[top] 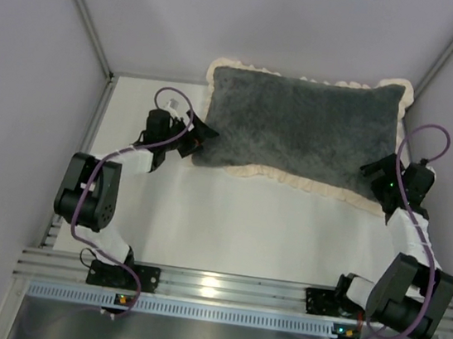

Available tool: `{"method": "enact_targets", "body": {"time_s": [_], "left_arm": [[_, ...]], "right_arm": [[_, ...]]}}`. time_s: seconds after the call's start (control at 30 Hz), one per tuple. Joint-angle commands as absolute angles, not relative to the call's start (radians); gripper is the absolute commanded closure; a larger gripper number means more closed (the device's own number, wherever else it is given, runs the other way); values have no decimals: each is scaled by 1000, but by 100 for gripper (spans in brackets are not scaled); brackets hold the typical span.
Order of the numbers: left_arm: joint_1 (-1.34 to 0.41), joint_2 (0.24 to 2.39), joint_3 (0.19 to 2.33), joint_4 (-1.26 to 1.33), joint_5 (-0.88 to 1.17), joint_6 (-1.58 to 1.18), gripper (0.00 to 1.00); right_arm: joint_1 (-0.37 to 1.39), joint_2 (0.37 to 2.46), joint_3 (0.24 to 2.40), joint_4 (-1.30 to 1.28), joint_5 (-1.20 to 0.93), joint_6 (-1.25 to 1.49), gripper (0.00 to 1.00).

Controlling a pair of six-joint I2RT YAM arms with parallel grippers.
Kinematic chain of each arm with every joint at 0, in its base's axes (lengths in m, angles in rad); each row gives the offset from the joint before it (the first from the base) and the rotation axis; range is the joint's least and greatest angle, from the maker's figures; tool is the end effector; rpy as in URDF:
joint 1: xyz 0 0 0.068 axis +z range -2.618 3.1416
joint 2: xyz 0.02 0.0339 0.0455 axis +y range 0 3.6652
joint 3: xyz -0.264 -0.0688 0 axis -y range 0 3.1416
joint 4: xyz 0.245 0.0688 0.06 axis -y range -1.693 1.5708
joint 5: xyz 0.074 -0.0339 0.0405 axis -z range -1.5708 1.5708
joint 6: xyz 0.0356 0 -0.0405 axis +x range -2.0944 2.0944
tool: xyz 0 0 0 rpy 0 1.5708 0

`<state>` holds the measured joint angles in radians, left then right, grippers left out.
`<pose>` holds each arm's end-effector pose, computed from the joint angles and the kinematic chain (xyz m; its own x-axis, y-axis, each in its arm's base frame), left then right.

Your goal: Remove the pillowcase from the pillow

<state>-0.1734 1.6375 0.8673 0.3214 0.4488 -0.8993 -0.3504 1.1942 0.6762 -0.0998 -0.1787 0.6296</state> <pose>0.3429 -0.0757 0.2034 -0.6891 -0.5954 -0.4132 0.0017 0.5688 -0.8225 0.2411 -0.0814 0.2267 -0.3210 0.7342 -0.5982 0.4834 0.6702 0.5632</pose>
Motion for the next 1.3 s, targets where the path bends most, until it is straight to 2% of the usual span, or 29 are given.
{"method": "enact_targets", "body": {"time_s": [0.0, 0.17, 0.3, 0.4, 0.57, 0.6, 0.63, 0.7, 0.73, 0.87, 1.0, 1.13, 1.27], "left_arm": [[-201, 1738, 931, 485, 468, -913, 1], [-267, 1773, 1015, 318, 266, -777, 1], [-380, 1735, 1074, 184, -126, -585, 1], [-455, 1735, 1097, 117, -309, -519, 1], [-469, 1860, 1207, 72, -258, -506, 1], [-468, 1885, 1230, 71, -247, -503, 6], [-466, 1902, 1267, 69, -245, -500, 42], [-460, 1939, 1288, 41, -265, -526, 74], [-445, 1945, 1295, 35, -255, -560, 100], [-408, 1869, 1220, 34, -273, -604, 100], [-358, 1711, 1120, -89, -351, -647, 100], [-267, 1542, 1029, -164, -334, -690, 100], [-265, 1465, 959, -179, -316, -701, 100]], "right_arm": [[-368, 1193, 686, 120, -179, 675, 1], [-370, 1070, 667, 126, -193, 652, 1], [-380, 1020, 663, 109, -245, 649, 1], [-382, 997, 641, 106, -262, 664, 0], [-388, 1008, 624, 110, -294, 689, 0], [-390, 1008, 623, 110, -295, 689, 1], [-394, 1006, 621, 109, -296, 689, 1], [-405, 996, 618, 103, -301, 686, 1], [-408, 986, 618, 97, -304, 678, 1], [-411, 973, 626, 45, -302, 654, 1], [-410, 988, 634, -38, -343, 608, 1], [-396, 1119, 676, -196, -383, 548, 1], [-267, 1276, 738, -273, -477, 447, 2]]}}
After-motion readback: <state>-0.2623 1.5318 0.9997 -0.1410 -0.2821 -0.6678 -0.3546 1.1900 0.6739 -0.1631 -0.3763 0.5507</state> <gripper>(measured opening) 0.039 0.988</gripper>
